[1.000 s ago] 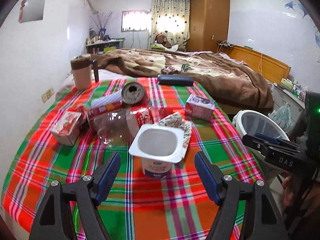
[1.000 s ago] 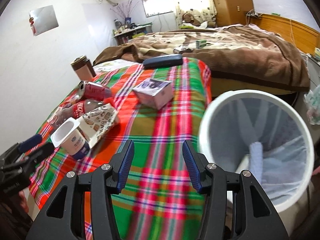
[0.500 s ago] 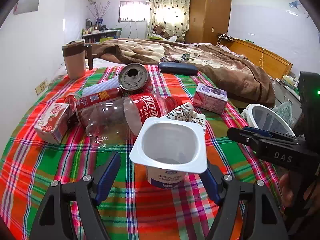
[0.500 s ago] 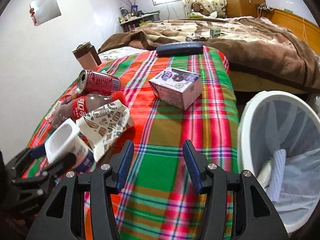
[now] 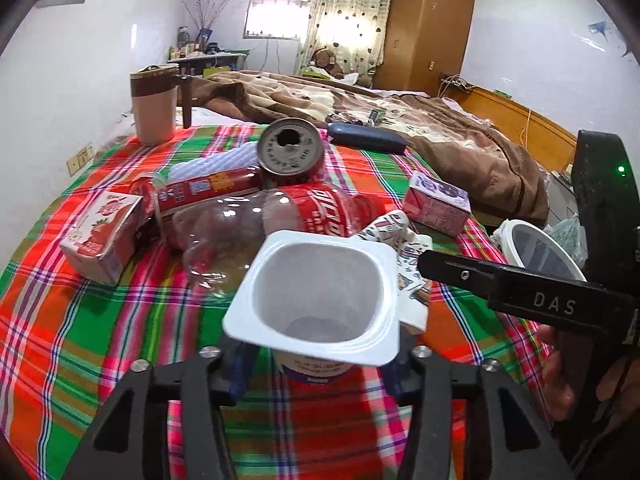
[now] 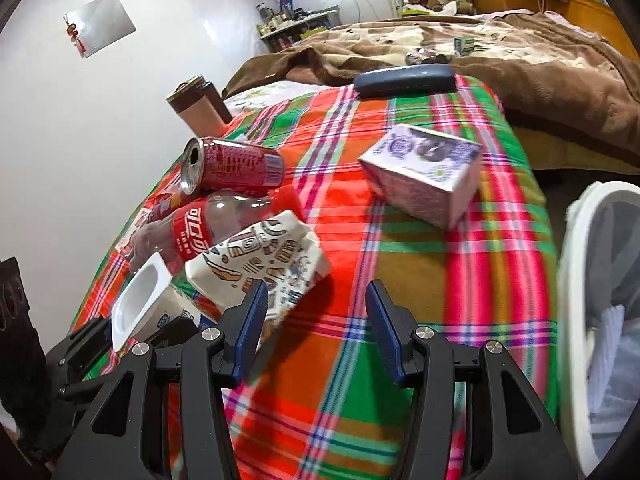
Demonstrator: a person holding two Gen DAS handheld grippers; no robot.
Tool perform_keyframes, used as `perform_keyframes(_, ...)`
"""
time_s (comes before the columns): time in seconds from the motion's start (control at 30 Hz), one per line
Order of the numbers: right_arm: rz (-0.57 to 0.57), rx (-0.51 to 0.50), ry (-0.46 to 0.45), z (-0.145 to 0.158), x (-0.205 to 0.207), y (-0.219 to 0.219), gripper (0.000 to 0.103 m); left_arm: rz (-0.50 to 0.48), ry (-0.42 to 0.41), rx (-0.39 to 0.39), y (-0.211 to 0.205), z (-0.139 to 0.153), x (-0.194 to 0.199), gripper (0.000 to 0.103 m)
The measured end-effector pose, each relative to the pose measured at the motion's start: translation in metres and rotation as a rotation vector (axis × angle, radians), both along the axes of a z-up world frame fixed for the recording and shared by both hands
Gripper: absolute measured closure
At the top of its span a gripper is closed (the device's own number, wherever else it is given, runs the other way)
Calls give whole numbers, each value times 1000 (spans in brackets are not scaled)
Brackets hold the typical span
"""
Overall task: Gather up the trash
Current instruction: 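Grasp the white yogurt cup with the left tool, then grasp the patterned paper cup with the right tool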
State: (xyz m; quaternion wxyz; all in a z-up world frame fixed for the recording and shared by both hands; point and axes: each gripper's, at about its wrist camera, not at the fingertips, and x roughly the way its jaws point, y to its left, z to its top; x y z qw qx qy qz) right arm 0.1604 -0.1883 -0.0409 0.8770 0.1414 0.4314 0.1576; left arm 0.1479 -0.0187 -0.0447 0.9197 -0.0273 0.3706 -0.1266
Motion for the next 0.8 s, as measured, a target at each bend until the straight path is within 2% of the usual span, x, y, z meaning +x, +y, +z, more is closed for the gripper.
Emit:
perform_keyframes(0.4,29,48,36,-8,10,12,52,51,-1,1,18,0,4,55)
perform_keyframes(0.47,28,42,44,-9,10,14,69,53,1,3,18,-1,4,55)
perform_keyframes(0.57,33,64,58,-11,11,13,78,55,0,4,19,-2,4,55)
perform_keyframes(0.8,48,70,38,-6,7,17,85,59,-1,9,20,-1,2,55)
